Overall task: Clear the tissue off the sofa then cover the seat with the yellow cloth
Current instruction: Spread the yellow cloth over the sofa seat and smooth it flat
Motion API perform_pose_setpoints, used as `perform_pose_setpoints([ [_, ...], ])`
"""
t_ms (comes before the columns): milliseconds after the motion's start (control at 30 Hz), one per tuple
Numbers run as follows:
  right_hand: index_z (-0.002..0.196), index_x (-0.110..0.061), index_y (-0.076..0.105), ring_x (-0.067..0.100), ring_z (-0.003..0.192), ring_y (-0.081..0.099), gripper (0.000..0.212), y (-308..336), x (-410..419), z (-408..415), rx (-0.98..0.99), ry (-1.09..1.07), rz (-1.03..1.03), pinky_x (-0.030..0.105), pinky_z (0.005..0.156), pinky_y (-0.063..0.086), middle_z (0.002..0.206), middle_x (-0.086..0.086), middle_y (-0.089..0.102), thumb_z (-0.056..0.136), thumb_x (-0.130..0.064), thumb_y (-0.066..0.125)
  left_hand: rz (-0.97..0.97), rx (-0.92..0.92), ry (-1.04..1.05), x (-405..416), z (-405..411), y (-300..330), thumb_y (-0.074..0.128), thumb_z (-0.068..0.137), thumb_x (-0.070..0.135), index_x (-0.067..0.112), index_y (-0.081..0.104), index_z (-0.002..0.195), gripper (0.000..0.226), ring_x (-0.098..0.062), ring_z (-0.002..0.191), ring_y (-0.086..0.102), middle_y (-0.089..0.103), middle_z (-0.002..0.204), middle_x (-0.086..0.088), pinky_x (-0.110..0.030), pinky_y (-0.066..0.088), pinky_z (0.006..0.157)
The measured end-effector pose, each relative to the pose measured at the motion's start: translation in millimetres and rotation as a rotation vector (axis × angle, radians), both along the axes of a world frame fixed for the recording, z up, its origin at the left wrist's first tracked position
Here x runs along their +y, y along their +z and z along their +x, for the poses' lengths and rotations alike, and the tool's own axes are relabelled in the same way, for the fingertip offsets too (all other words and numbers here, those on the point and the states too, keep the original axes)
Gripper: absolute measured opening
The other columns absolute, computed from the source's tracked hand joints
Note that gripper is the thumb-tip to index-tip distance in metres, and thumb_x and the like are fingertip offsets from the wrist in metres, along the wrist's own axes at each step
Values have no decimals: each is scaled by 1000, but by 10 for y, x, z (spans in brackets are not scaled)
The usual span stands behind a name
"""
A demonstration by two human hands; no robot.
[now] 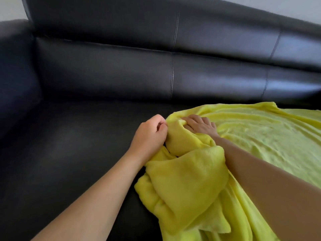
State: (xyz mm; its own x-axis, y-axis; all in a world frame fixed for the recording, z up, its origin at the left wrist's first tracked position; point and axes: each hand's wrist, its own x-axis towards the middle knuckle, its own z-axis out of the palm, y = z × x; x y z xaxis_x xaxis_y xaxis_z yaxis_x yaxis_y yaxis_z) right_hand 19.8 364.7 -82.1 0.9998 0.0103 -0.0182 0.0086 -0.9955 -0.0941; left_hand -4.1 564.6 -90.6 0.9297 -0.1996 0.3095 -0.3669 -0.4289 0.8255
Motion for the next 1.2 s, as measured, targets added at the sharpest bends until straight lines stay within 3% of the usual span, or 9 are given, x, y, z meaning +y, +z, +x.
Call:
perform_pose_setpoints([
  [133,147,-41,23,25,138,22,48,-19,-12,-8,-10,8,22,44,112,18,152,-7,24,100,-51,27,177,52,28,-105,-16,28,45,92,44,25,55,80,25,-16,69,59,61,71,3,-48,52,66],
  [267,143,-39,29,28,136,26,48,-23,-41,65,12,-6,52,46,112,20,149,-2,27,98,-54,32,285,332,-5,-155,86,287,53,80,59,18,63,90,44,-17,79,61,66,84,3,-39,49,71],
  [367,140,-33,35,30,134,28,49,-13,-46,168,-2,-49,99,46,111,23,145,4,31,96,-54,40,296,494,-55,-178,191,484,54,78,62,13,64,96,53,-18,75,64,71,81,-3,-34,49,66],
  [567,137,-24,43,32,132,32,48,-42,-42,211,-27,-95,105,46,108,26,142,8,35,95,-47,43,276,574,47,-318,139,365,57,59,81,12,65,112,87,-20,77,63,66,84,1,-37,48,67],
  [767,137,-27,44,32,130,31,43,-62,-45,167,-40,-79,127,46,108,26,140,7,36,95,-36,46,365,615,-78,-342,-48,368,64,74,58,28,65,68,31,-29,110,58,62,91,0,-46,48,93],
  [900,140,-28,41,32,130,31,49,-39,-62,152,-19,-87,171,46,109,25,141,6,35,93,-41,51,-172,701,-51,-240,-176,384,63,73,36,20,54,58,24,-21,64,53,53,66,-2,-35,44,69],
  [1000,141,-30,38,32,131,31,53,-20,-78,120,11,-64,160,46,110,25,142,7,33,93,-48,51,-565,820,-160,-138,-281,375,58,77,30,17,54,60,22,-23,61,52,50,66,-7,-35,45,66],
  [1133,137,-29,44,31,129,32,42,-43,-16,95,-50,-111,195,47,109,24,140,6,37,98,-40,36,-817,891,-317,80,-378,266,47,90,21,13,65,55,39,-17,56,58,58,59,-3,-27,51,59],
  [1200,135,-29,46,31,129,33,41,-54,-1,85,-59,-131,216,47,109,23,140,5,38,98,-38,31,-754,964,-398,225,-433,276,50,89,20,12,71,57,39,-17,57,63,65,63,-6,-25,53,59],
])
